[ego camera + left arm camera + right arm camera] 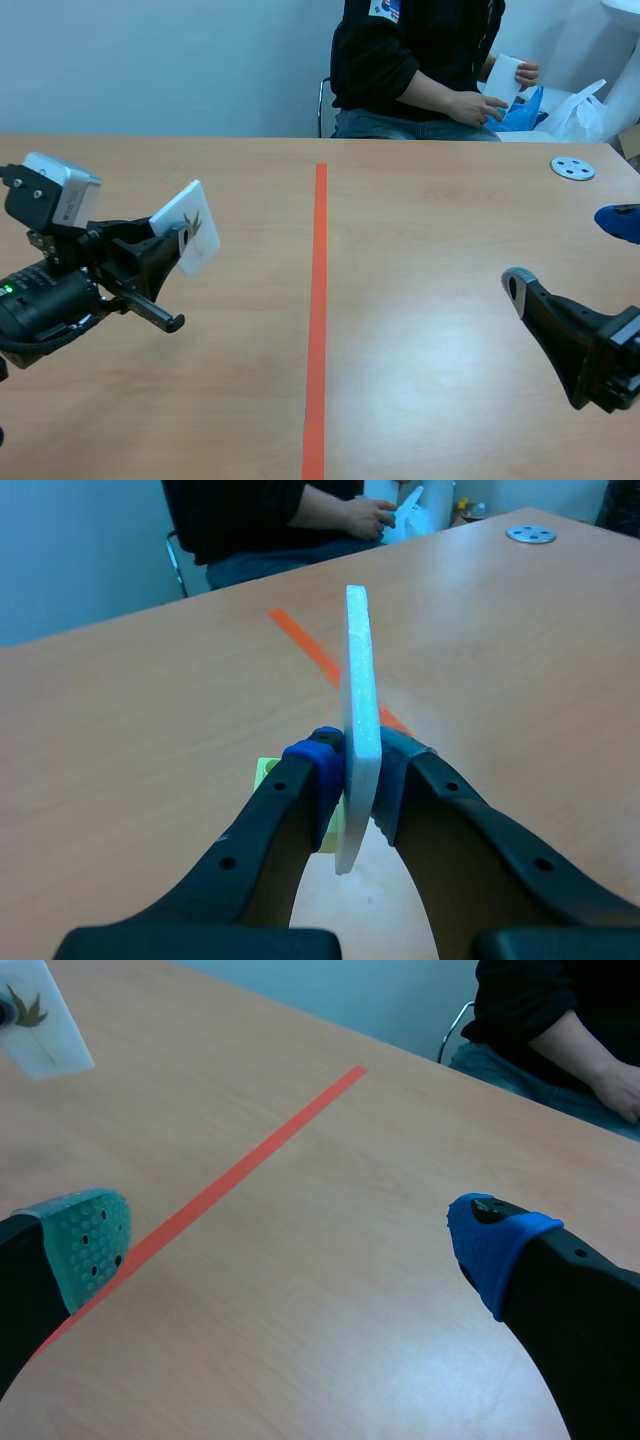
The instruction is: Sort the leaf by its shape. The table is split by an orange tape line. A compound leaf with several leaflets goes to the left side, a simple leaf with one blade goes to the right side. Return to the home posture when a red brick is placed on the table.
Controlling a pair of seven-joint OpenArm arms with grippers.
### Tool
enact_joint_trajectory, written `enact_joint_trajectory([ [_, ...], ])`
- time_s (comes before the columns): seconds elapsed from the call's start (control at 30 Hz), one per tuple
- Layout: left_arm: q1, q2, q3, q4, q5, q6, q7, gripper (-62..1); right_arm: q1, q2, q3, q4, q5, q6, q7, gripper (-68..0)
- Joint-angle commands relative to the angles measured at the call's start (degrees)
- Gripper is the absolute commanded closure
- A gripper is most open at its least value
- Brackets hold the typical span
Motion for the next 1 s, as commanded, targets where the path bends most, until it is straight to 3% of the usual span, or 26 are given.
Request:
enact_joint_trajectory([
  [0.0,-1.11,0.61,-0.83,-1.11,-2.51,1.16,-0.02,-5.7,0.68,0.13,0.07,0.11,0.81,-0.02,1.07,-67.9],
  [0.17,-1.66,0.59,-3.85,-2.93,-4.96,4.68,1.14,-5.6,0.68,0.15,0.07,0.11,0.81,-0.02,1.07,-67.9],
  [0.3,-3.54,0.59,-4.98,-6.84,-5.57,5.05,1.09,-5.5,0.68,0.15,0.07,0.11,0.81,-0.02,1.07,-67.9],
  [0.77,-19.67,1.46,-4.96,-35.36,-13.51,5.20,-3.39,-5.5,0.68,0.15,0.07,0.11,0.83,-0.02,1.07,-67.9],
  [0.97,-23.08,2.99,-4.96,-44.85,-17.20,3.45,-5.88,-5.5,0.68,0.15,0.07,0.11,0.83,-0.02,1.09,-67.9],
])
